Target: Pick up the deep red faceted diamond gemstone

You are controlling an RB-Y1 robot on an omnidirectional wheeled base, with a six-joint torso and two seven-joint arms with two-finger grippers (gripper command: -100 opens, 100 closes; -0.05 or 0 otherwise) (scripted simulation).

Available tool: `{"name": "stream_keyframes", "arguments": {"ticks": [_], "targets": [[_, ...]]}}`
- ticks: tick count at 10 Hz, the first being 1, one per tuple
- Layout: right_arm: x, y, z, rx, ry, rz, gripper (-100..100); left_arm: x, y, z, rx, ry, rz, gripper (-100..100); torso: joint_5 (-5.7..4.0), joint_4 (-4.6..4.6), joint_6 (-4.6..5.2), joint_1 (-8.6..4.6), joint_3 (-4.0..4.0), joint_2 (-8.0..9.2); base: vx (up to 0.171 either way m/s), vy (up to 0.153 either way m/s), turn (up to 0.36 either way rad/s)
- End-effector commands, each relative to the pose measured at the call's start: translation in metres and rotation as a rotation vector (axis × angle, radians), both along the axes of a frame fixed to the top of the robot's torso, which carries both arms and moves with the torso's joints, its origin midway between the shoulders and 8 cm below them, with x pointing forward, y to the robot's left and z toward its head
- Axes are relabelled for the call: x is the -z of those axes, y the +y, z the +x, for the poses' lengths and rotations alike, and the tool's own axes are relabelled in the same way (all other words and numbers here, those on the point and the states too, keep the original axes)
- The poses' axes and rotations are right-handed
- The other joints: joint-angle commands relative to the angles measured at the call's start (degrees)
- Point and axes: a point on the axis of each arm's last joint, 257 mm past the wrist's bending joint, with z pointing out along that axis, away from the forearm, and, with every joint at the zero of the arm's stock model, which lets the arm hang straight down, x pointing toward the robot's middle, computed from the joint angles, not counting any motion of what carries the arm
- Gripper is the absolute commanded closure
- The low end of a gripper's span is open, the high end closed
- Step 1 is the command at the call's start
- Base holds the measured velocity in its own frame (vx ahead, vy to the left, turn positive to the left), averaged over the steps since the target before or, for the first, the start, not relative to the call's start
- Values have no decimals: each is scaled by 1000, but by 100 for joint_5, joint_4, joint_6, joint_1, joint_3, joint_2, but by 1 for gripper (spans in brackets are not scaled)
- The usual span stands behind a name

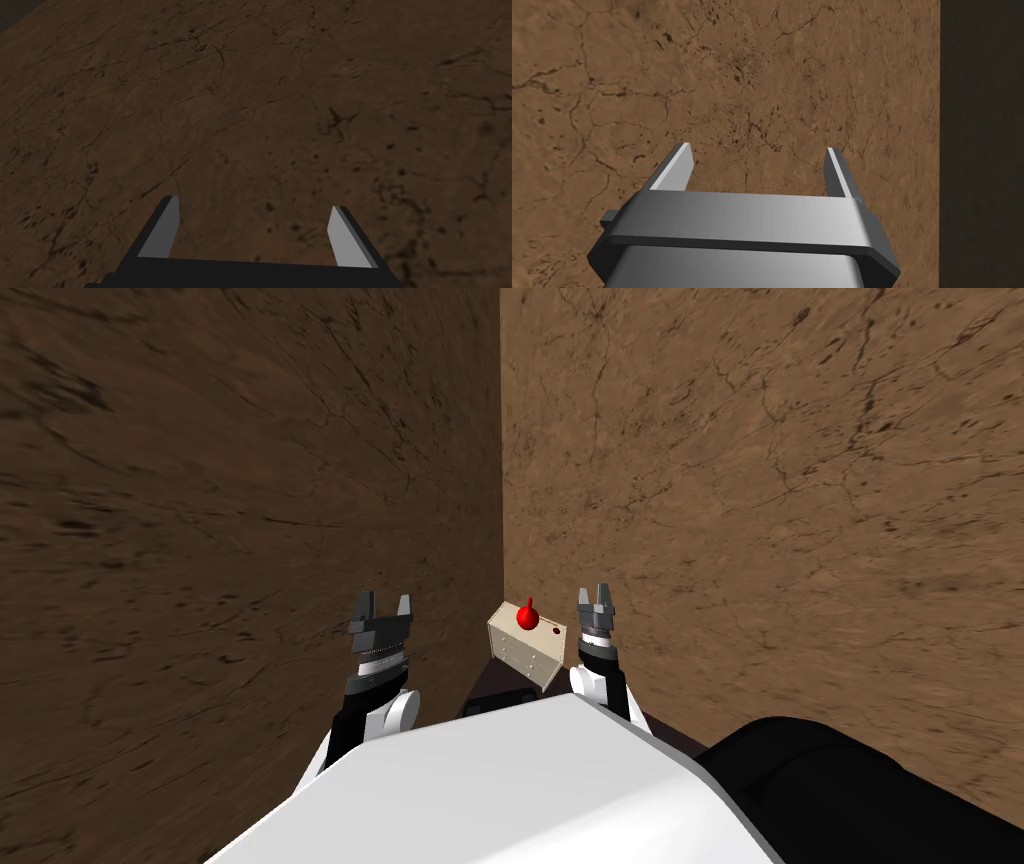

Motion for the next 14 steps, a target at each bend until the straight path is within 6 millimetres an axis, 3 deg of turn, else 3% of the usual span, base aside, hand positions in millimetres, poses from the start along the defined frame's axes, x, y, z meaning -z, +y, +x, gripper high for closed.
{"name": "stream_keyframes", "arguments": {"ticks": [1, 6, 7, 14], "targets": [[15, 1, 3, 3, 47, -56, -100, 0, 0, 0, 0, 0, 0, 0, 0, 0, 0, 0, 0, 0, -21, 13, 110], [82, -9, 7, 69, 229, -222, -100, 0, 0, 0, 0, 0, 0, 0, 1, 4, -1, 3, 11, 19, -43, 16, 133], [87, -10, 7, 69, 239, -220, -100, 0, 0, 0, 0, 0, 0, 0, 0, 4, -1, 2, 11, 18, -25, 1, 40], [186, -37, -11, 186, 489, -419, -100, 0, 0, 0, 0, 0, 0, 0, -1, 2, 1, -4, 5, 9, -23, 3, 137]]}}
